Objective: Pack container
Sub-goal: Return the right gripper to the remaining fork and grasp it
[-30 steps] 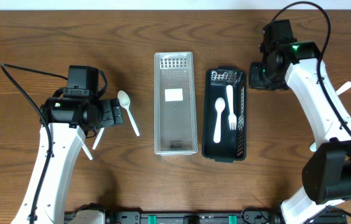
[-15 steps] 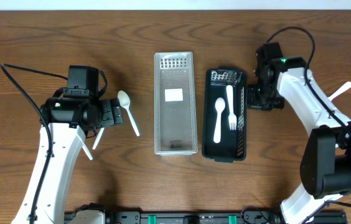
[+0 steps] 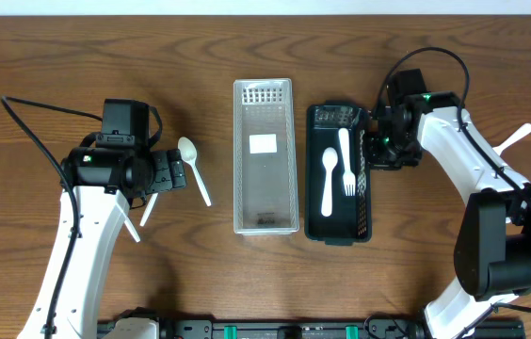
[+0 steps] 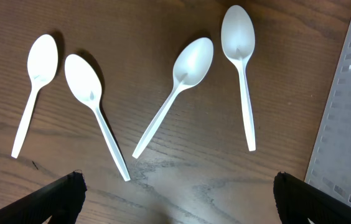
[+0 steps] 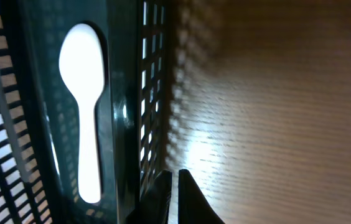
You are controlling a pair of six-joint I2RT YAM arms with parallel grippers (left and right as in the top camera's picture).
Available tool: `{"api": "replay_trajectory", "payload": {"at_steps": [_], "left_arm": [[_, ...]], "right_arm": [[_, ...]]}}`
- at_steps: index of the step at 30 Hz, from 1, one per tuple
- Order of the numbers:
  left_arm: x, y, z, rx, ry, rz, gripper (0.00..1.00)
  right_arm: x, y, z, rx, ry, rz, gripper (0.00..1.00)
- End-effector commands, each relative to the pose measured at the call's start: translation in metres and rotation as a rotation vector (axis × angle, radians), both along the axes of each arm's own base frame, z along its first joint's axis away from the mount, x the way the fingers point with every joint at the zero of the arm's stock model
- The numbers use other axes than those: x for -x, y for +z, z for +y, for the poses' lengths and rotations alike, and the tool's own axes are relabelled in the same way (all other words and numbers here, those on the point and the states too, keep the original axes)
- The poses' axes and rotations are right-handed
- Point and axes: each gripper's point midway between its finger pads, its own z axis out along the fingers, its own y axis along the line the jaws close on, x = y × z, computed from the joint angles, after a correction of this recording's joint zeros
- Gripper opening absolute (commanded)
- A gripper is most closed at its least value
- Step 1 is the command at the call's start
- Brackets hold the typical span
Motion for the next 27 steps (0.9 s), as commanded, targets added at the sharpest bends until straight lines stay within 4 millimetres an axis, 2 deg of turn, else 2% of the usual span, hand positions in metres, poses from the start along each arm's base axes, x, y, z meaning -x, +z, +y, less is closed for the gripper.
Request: {"api": "replay_trajectory", "payload": {"at_steps": [1, 9, 13, 15, 17, 19, 20, 21, 23, 24, 25, 27], "left_arm": [[-0.002, 0.002, 0.003, -0.008, 0.018, -0.004, 0.98], [-0.002, 0.002, 0.003, -0.009, 0.018, -0.004, 0.98], [-0.002, 0.002, 0.003, -0.008, 0.018, -0.004, 0.98], [-0.002, 0.002, 0.003, -0.008, 0.018, -0.004, 0.98], [-0.002, 0.002, 0.003, -0.009, 0.018, -0.003, 0.98], [-0.002, 0.002, 0.003, -0.009, 0.018, -0.003, 0.98], [-0.002, 0.002, 0.003, -0.008, 0.018, -0.003, 0.98], [-0.002, 0.002, 0.003, -0.009, 0.018, -0.003, 0.98], [-0.002, 0.002, 0.003, -0.008, 0.018, -0.003, 0.98], [-0.002, 0.002, 0.003, -0.008, 0.018, -0.003, 0.98], [-0.002, 0.002, 0.003, -0.008, 0.018, -0.003, 0.98], [-0.002, 0.002, 0.003, -0.008, 0.018, -0.003, 0.98]], "right_arm": [[0.001, -0.001, 0.015, -0.073, 0.062, -0.004, 0.08], [-0.006, 0.0, 0.015, -0.078, 0.063, -0.03, 0.07], [-0.016, -0.001, -0.019, 0.098, -0.081, -0.05, 0.09], [-0.027, 0.012, -0.041, 0.177, -0.165, -0.091, 0.1], [-0.04, 0.038, -0.064, 0.227, -0.26, -0.15, 0.11], [-0.051, 0.072, -0.09, 0.255, -0.373, -0.222, 0.13], [-0.054, 0.093, -0.105, 0.262, -0.439, -0.264, 0.2], [-0.054, 0.112, -0.122, 0.269, -0.504, -0.305, 0.39], [-0.049, 0.145, -0.15, 0.272, -0.602, -0.376, 0.71], [-0.044, 0.158, -0.163, 0.272, -0.643, -0.405, 0.91], [-0.037, 0.17, -0.178, 0.272, -0.695, -0.433, 0.99], [-0.022, 0.186, -0.204, 0.274, -0.793, -0.462, 0.99]]}}
